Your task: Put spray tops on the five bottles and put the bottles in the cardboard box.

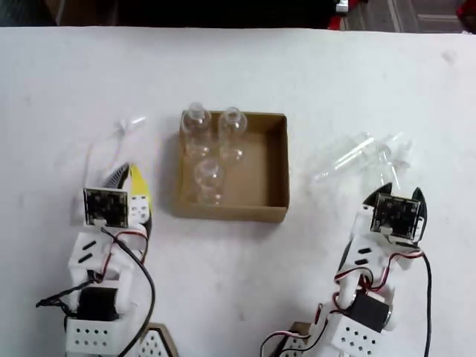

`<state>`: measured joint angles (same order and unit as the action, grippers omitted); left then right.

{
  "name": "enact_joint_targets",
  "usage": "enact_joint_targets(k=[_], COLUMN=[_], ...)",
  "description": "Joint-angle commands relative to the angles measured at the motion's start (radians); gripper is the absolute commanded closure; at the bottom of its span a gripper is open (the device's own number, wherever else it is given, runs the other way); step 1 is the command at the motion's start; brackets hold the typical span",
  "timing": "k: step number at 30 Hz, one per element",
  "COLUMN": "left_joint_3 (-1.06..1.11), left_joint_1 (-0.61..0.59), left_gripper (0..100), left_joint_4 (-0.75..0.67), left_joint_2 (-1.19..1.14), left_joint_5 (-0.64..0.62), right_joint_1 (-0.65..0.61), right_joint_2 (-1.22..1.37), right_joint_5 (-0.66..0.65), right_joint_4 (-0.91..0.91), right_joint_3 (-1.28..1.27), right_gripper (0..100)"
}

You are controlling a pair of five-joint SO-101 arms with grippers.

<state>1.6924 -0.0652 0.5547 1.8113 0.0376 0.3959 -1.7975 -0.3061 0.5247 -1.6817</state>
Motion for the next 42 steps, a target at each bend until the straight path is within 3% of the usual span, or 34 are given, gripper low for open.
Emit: enact_joint_targets(k=[1, 3, 6, 14, 22, 27, 33, 37, 42], left_joint_3=[-0.005, -0.005, -0.005, -0.006, -0.006, -0.006, -0.006, -0.005, 0.000], left_joint_1=[0.008, 0.008, 0.008, 0.008, 0.008, 0.008, 0.008, 0.013, 0.033], left_gripper=[98, 98, 98, 98, 98, 98, 98, 98, 98], left_joint_4=[-0.025, -0.025, -0.025, -0.025, -0.023, -0.023, -0.023, -0.026, -0.025], left_joint_2=[0.012, 0.012, 0.012, 0.012, 0.012, 0.012, 0.012, 0.012, 0.012], left_joint_5=[0.008, 0.008, 0.008, 0.008, 0.008, 0.008, 0.009, 0.055, 0.064], right_joint_1=[0.001, -0.036, -0.077, -0.260, -0.275, -0.292, -0.366, -0.437, -0.449], right_joint_2=[-0.007, -0.007, -0.001, 0.059, 0.671, 1.018, 1.184, 1.265, 1.489], right_joint_5=[-0.103, -0.218, -0.238, -0.242, -0.362, -0.588, -1.022, -1.160, -1.158], right_joint_4=[-0.082, -0.133, -0.139, 0.193, 0.274, 0.338, 0.407, 0.504, 0.621], right_joint_3=[-0.009, -0.008, 0.023, 0.361, 0.760, 1.010, 1.033, 1.039, 1.209], right_gripper=[85.7, 85.7, 85.8, 85.8, 85.8, 85.8, 85.8, 85.4, 85.4])
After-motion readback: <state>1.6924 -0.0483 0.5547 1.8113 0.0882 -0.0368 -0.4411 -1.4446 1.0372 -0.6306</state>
